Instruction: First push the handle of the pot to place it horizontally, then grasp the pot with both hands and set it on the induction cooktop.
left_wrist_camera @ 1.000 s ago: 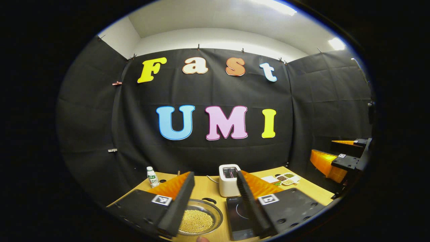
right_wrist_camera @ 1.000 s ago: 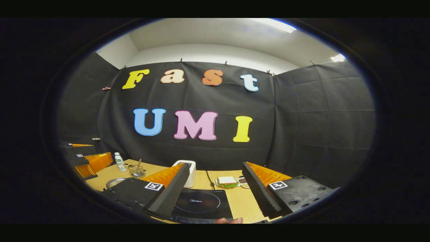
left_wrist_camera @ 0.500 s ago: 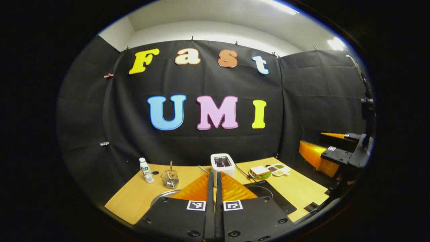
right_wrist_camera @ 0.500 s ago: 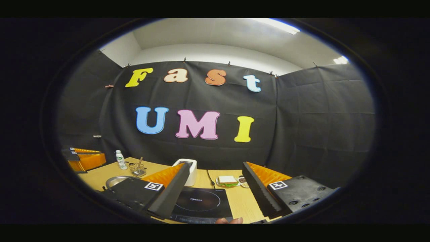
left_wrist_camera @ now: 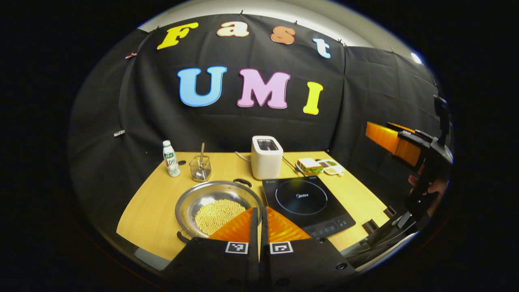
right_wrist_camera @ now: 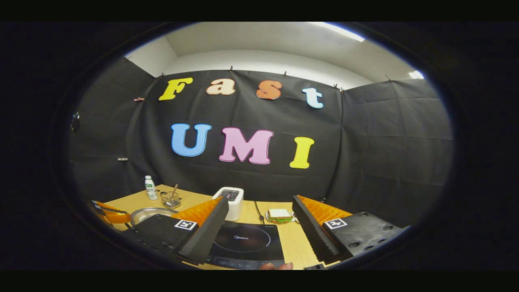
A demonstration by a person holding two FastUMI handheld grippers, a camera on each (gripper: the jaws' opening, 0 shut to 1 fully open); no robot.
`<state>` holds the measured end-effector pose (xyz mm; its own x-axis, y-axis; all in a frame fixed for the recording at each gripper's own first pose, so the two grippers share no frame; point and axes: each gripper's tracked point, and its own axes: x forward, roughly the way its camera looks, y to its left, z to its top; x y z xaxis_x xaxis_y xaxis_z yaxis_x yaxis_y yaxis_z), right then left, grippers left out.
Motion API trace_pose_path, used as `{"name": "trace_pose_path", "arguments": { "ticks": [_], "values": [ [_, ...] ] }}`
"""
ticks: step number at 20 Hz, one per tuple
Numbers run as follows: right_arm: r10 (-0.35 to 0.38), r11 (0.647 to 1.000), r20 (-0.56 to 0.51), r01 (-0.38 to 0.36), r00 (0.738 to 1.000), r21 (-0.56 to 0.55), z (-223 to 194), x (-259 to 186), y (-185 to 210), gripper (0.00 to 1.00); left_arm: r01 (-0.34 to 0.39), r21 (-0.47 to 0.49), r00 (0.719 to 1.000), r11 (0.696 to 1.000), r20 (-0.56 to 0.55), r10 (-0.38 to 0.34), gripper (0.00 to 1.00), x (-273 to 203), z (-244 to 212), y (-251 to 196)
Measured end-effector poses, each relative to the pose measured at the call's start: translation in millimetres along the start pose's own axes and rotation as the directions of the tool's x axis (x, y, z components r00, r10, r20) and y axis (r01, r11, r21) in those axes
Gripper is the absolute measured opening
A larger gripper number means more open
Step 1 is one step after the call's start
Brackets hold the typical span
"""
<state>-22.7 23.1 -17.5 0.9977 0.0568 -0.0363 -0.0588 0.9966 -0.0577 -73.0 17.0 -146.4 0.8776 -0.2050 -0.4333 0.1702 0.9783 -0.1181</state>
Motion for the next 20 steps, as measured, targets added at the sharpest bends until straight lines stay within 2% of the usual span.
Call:
{"name": "trace_pose_path", "arguments": {
  "ticks": [2, 6, 9, 12, 13, 14, 15, 20],
  "values": [
    [0.004, 1.0, -0.009, -0.004, 1.0, -0.003, -3, 1, 2, 0.96, 0.022, -0.018, 0.997, 1.0, -0.075, -0.023, 0.05, 3, -21, 8],
    [-0.002, 1.0, -0.02, 0.001, 1.0, -0.014, -8, 1, -4, 0.98, 0.012, -0.067, 0.978, 0.998, -0.208, -0.026, 0.05, 14, -59, 34],
    [-0.008, 1.0, -0.031, 0.008, 0.999, -0.009, -12, 2, -10, 0.96, 0.039, -0.135, 0.937, 0.99, -0.339, -0.083, 0.05, 23, -93, 43],
    [-0.019, 1.0, -0.039, 0.018, 0.999, -0.007, -15, 4, -19, 0.98, 0.045, -0.189, 0.899, 0.981, -0.421, -0.122, 0.05, 33, -112, 56],
    [-0.023, 1.0, -0.042, 0.023, 0.999, -0.006, -16, 3, -21, 0.96, 0.042, -0.2, 0.883, 0.979, -0.451, -0.13, 0.07, 35, -120, 64],
    [-0.028, 1.0, -0.046, 0.028, 0.999, -0.002, -17, 3, -24, 0.99, 0.034, -0.211, 0.865, 0.977, -0.483, -0.135, 0.05, 37, -127, 72],
    [-0.033, 0.999, -0.049, 0.034, 0.998, 0.004, -18, 1, -28, 0.98, 0.023, -0.217, 0.852, 0.976, -0.506, -0.132, 0.05, 40, -134, 81],
    [-0.062, 0.998, -0.061, 0.063, 0.996, 0.007, -24, -3, -39, 0.98, -0.01, -0.251, 0.802, 0.968, -0.581, -0.142, 0.05, 56, -154, 107]
  ]
}}
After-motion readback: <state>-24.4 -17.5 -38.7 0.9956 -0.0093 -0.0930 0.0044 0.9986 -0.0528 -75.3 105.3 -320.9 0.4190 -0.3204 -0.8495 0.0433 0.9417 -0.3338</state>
